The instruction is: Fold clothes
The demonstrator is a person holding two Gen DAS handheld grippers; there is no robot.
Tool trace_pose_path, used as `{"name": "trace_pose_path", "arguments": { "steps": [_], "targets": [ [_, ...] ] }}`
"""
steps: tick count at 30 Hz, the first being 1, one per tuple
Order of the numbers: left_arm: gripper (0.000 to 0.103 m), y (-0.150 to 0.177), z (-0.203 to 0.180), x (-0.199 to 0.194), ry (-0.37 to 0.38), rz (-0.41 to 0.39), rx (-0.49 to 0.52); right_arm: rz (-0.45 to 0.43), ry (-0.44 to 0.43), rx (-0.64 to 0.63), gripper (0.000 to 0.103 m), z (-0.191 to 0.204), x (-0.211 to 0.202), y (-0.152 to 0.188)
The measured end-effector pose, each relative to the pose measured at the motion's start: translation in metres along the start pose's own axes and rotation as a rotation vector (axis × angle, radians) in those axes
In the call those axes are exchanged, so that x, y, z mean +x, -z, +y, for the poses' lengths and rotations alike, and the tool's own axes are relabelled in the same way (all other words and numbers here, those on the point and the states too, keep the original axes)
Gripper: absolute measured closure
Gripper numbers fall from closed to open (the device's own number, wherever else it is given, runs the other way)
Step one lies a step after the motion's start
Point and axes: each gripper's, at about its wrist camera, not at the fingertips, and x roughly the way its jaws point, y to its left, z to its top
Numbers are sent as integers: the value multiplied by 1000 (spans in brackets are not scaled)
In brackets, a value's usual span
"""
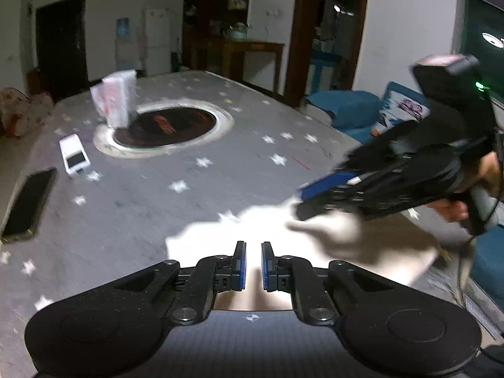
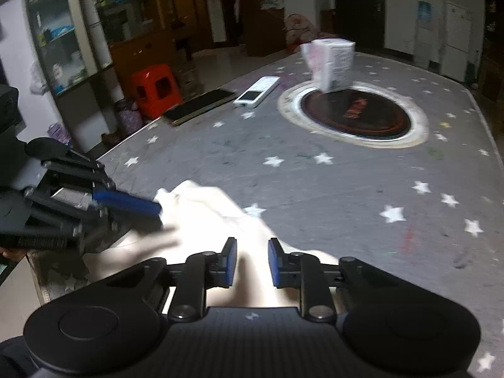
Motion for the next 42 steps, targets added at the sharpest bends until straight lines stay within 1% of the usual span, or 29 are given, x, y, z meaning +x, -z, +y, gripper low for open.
{"name": "trace_pose_path", "arguments": {
  "steps": [3,7,11,14,16,21,24,27,28,33,35,38,42],
  "targets": [
    [92,7,1,10,-24,29,2,12,-10,4,90,7,17,-2],
    [92,15,9,19,-31,54,-34,20,17,18,91,11,33,-4],
    [91,13,15,15,-20,42,-73,13,24,31,91,10,32,-6],
    [85,5,17,14,-30,12,-79,-1,24,39,91,9,28,-7],
    [84,2,20,19,-35,14,-88,-17,30,51,91,5,16,-7],
    [84,4,26,34,-43,38,-103,-4,71,70,91,-7,-7,11],
    [84,2,24,33,-43,38,-108,-5,103,111,91,-20,-18,26],
    [81,-3,20,29,-37,24,-111,-9,116,151,91,-31,-28,35],
    [79,-5,19,29,-33,19,-111,-7,119,157,91,-34,-27,37],
    [76,-17,3,37,8,12,-101,4,117,187,92,-46,-20,43],
    [76,-20,-3,41,18,14,-92,-20,114,207,92,-50,-26,41],
    [75,-21,-7,49,25,26,-85,-52,138,222,91,-56,-44,38],
    [74,-20,-7,60,30,44,-92,-44,112,207,91,-54,-64,45]
  ]
}}
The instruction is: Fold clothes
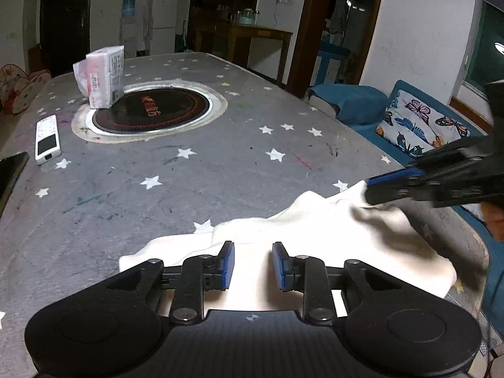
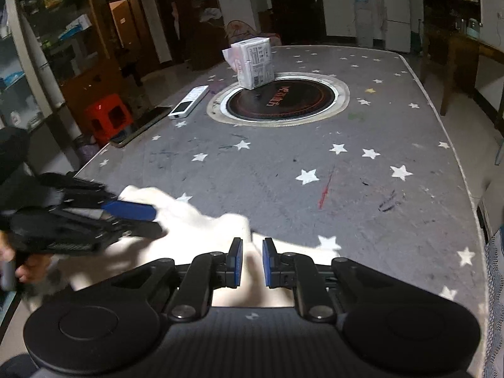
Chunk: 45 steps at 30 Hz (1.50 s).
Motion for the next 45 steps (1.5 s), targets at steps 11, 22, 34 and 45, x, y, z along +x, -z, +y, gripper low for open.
{"name": "trace_pose_path", "arguments": {
  "steps": [11,22,34,45],
  "targets": [
    [72,1,-2,2,-13,-1,6,63,70,-61,91,7,-13,47],
    [64,0,-14,-8,-26,-31,25,81,68,-112,91,22,-39,72],
    [64,17,-68,-43,141,-58,101,-8,126,48,90,-17,-30,46],
    [62,42,-80,-26,147,-2,121,-7,199,32,97,-14,-3,42]
  ]
}}
